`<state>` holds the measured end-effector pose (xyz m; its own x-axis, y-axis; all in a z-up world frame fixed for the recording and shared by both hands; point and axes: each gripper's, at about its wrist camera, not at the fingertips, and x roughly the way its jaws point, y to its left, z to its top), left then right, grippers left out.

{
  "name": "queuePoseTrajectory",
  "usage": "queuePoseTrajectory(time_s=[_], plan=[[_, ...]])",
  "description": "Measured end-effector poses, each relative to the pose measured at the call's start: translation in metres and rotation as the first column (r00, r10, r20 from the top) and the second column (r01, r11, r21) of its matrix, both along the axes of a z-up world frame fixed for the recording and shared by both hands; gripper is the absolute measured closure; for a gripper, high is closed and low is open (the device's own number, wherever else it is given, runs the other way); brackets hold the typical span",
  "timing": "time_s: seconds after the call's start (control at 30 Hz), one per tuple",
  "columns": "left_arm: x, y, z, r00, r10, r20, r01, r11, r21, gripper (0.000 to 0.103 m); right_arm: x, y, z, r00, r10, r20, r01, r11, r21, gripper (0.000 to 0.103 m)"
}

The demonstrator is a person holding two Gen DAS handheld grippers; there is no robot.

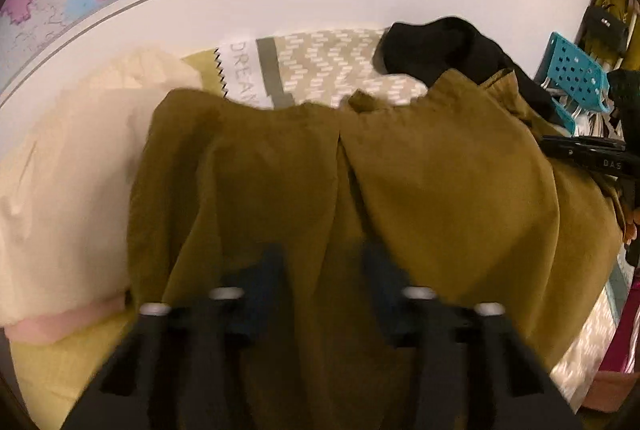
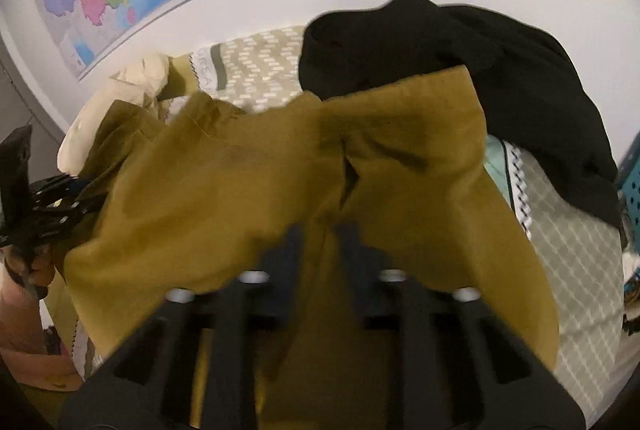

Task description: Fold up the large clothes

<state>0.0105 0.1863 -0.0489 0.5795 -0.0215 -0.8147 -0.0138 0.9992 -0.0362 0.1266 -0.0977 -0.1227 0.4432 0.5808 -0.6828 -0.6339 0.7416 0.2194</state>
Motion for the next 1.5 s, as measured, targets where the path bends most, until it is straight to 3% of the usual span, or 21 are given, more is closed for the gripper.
queuePoseTrajectory(time_s=[0.03, 0.07, 0.2, 0.23, 0.3, 0.4, 0.47, 0.53, 0.6, 0.67, 0.8, 0.9, 0.97, 1.07, 1.2, 1.3, 1.4, 1.5], plan=[[0.005, 0.001, 0.001, 1.000, 0.004, -0.004, -0.004, 1.000, -0.009, 0.094, -0.001, -0.001, 0.006, 1.000, -0.010, 0.026, 0.010, 1.000, 0.003, 0.100], [0.009, 0.003, 0.003, 1.000, 0.004, 0.002, -0.004, 1.000, -0.023, 0.097, -0.001, -0.003, 0.013, 0.998, -0.030, 0.051, 0.029, 0.999, 0.019, 0.100], [0.018, 0.010, 0.016, 0.997, 0.050, 0.061, -0.050, 0.999, -0.016, 0.099, -0.002, -0.018, 0.041, 0.992, -0.080, 0.096, 0.065, 0.986, 0.152, 0.100], [0.018, 0.013, 0.018, 0.995, 0.071, 0.067, -0.069, 0.997, -0.026, 0.099, -0.002, -0.017, 0.039, 0.992, -0.077, 0.101, 0.062, 0.988, 0.143, 0.100], [0.024, 0.026, 0.010, 0.995, 0.097, 0.032, -0.094, 0.992, -0.084, 0.099, 0.012, -0.004, 0.020, 0.998, -0.062, 0.026, 0.061, 0.997, 0.054, 0.097], [0.025, 0.033, -0.005, 0.995, 0.099, -0.022, -0.101, 0.988, -0.115, 0.091, 0.025, -0.003, 0.002, 0.993, -0.102, -0.052, 0.101, 0.995, -0.007, 0.084], [0.020, 0.033, -0.005, 0.996, 0.092, -0.004, -0.092, 0.990, -0.106, 0.089, 0.018, -0.009, 0.014, 0.992, -0.128, -0.011, 0.128, 0.991, 0.025, 0.079], [0.015, 0.034, 0.000, 0.996, 0.090, 0.017, -0.087, 0.991, -0.105, 0.074, 0.001, -0.012, 0.032, 0.990, -0.134, 0.053, 0.131, 0.989, 0.063, 0.073], [0.011, 0.034, 0.004, 0.996, 0.079, 0.038, -0.073, 0.990, -0.124, 0.063, -0.016, -0.005, 0.049, 0.992, -0.076, 0.102, 0.066, 0.993, 0.103, 0.067], [0.005, 0.033, 0.009, 0.994, 0.077, 0.075, -0.069, 0.992, -0.104, 0.062, -0.031, 0.014, 0.057, 0.989, -0.010, 0.149, -0.004, 0.996, 0.091, 0.060], [0.006, 0.032, 0.010, 0.994, 0.077, 0.082, -0.069, 0.993, -0.100, 0.057, -0.036, 0.070, 0.044, 0.984, 0.135, 0.120, -0.139, 0.990, 0.021, 0.063], [0.006, 0.033, 0.003, 0.994, 0.090, 0.057, -0.086, 0.994, -0.072, 0.054, -0.009, 0.094, 0.011, 0.994, 0.109, 0.029, -0.108, 0.993, -0.044, 0.065], [0.008, 0.037, -0.003, 0.995, 0.094, 0.037, -0.091, 0.993, -0.075, 0.054, 0.015, 0.097, -0.009, 0.998, 0.050, -0.038, -0.053, 0.997, -0.062, 0.072], [0.012, 0.045, -0.008, 0.994, 0.113, 0.011, -0.111, 0.987, -0.117, 0.054, 0.024, 0.084, -0.010, 0.995, 0.039, -0.088, -0.038, 0.999, 0.008, 0.072], [-0.004, 0.047, 0.004, 0.992, 0.114, 0.057, -0.105, 0.985, -0.137, 0.043, 0.000, 0.050, 0.014, 0.999, 0.043, -0.027, -0.040, 0.996, 0.076, 0.054], [-0.025, 0.044, 0.009, 0.994, 0.073, 0.084, -0.063, 0.990, -0.123, 0.042, -0.026, 0.010, 0.032, 0.999, 0.037, 0.033, -0.040, 0.993, 0.109, 0.046], [-0.042, 0.042, 0.007, 0.995, 0.051, 0.091, -0.040, 0.992, -0.120, 0.042, -0.045, -0.028, 0.036, 0.999, 0.022, 0.048, -0.029, 0.990, 0.140, 0.046], [-0.060, 0.037, 0.001, 0.994, 0.035, 0.105, -0.023, 0.993, -0.115, 0.040, -0.049, -0.054, 0.019, 0.998, -0.045, 0.043, 0.041, 0.994, 0.097, 0.046]])
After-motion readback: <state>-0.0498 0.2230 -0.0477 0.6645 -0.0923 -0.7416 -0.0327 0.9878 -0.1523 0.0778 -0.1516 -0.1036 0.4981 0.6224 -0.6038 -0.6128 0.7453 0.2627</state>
